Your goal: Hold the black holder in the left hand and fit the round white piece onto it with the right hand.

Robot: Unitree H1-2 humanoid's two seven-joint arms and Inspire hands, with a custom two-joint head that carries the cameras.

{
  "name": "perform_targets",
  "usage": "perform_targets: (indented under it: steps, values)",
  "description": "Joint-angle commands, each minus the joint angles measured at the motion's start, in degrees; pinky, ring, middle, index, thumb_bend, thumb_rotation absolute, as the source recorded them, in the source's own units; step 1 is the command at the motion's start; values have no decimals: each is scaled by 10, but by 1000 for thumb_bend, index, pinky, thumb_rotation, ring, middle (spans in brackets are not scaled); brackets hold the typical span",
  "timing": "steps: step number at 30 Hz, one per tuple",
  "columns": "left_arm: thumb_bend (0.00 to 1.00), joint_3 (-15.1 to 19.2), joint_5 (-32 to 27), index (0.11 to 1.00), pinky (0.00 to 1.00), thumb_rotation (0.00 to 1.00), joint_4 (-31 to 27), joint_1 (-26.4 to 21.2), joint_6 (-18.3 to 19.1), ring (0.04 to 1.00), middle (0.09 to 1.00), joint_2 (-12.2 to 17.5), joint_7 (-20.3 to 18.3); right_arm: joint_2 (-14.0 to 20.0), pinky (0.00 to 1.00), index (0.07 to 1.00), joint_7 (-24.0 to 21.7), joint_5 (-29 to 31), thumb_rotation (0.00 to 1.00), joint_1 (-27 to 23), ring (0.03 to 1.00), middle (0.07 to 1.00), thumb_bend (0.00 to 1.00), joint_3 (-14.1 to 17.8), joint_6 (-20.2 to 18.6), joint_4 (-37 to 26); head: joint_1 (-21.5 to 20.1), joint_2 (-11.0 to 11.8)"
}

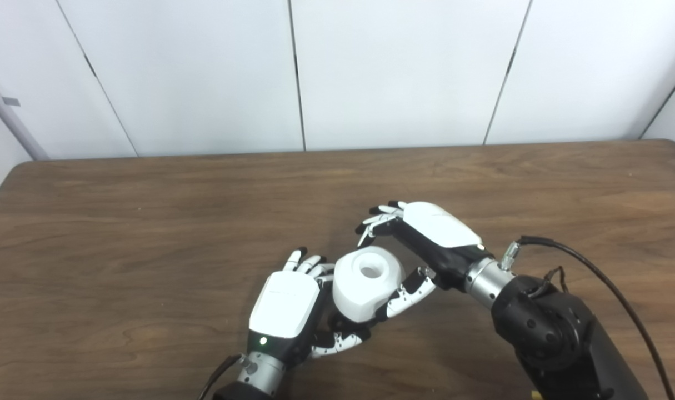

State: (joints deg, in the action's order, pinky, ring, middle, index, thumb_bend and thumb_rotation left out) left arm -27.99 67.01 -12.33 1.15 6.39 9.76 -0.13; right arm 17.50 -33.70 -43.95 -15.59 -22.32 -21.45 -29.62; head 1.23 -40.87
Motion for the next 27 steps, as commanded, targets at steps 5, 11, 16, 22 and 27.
perform_targets:
  steps: [5, 11, 16, 22, 27]
  values:
    - [522, -5, 11, 486, 960, 51, 7, 2, 2, 866, 781, 5, -27, -4, 1000, 482, 7, -2, 137, -11, 932, 804, 525, 1, 20, -7, -2, -1]
    - [522, -4, 7, 486, 954, 51, 8, 2, -3, 864, 778, 7, -22, -3, 1000, 482, 5, -8, 137, -10, 934, 806, 525, -3, 21, -4, -5, -1]
    - [522, -3, 8, 486, 954, 51, 5, 3, -1, 862, 777, 6, -24, -5, 1000, 482, 9, -8, 138, -9, 935, 806, 525, -3, 24, 0, -9, -2]
    - [522, -2, 6, 486, 946, 51, 4, 4, -3, 859, 775, 7, -22, -8, 1000, 482, 13, -10, 137, -5, 938, 807, 525, -3, 27, 4, -9, -2]
    - [522, -2, 9, 486, 949, 51, 2, 4, -1, 859, 776, 7, -23, -10, 1000, 482, 12, -15, 138, -2, 935, 806, 525, -3, 28, 6, -12, -3]
